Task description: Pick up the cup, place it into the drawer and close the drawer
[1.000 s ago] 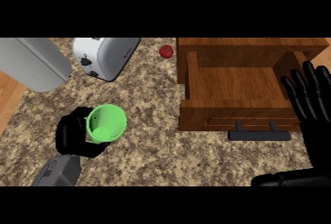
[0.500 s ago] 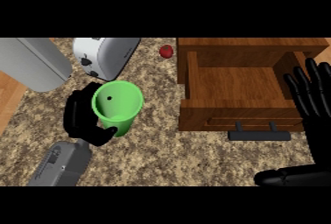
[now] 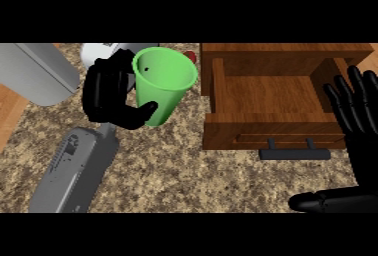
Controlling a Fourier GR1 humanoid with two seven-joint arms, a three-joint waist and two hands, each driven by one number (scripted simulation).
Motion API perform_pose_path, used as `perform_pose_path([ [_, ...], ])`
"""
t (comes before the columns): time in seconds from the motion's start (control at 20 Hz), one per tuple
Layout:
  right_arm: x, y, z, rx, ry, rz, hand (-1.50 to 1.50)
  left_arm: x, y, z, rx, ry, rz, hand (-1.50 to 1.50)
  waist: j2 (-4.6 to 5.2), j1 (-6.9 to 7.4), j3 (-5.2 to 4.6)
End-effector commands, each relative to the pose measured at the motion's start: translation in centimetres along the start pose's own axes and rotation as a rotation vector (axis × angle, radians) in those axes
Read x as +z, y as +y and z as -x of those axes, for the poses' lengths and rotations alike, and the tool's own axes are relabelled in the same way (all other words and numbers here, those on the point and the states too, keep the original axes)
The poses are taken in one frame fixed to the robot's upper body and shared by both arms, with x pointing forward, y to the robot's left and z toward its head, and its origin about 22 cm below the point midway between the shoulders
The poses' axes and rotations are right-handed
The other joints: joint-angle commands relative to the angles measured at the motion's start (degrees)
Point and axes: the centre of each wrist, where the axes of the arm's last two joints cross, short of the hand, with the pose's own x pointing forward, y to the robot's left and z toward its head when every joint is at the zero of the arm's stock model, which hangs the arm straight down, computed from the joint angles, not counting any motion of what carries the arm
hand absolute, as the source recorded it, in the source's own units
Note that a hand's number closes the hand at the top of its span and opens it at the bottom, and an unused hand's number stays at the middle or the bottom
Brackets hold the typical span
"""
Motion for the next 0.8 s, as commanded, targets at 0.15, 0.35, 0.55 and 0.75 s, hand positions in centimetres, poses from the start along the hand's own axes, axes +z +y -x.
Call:
perform_pose_path([
  [0.15,1.4,-0.9,0.2,0.022,0.01,-0.005,-1.5,-3.4,-3.8,-0.3,-0.051,0.01,0.028,1.5,0.04,-0.22,0.01],
  [0.35,1.0,-0.1,1.2,-0.007,0.007,0.0,-1.5,-4.8,-6.9,-2.1,-0.068,0.014,0.044,1.5,-0.02,0.01,0.02],
  [0.55,1.4,-0.7,1.4,-0.007,0.016,-0.011,-1.5,-8.7,-8.3,-1.8,-0.087,0.061,0.052,1.5,0.1,-0.44,0.02],
  [0.75,-0.3,-2.4,2.2,0.001,-0.005,0.004,-1.5,-9.1,-10.1,-1.7,-0.128,0.086,0.078,1.5,0.08,-0.09,0.03],
])
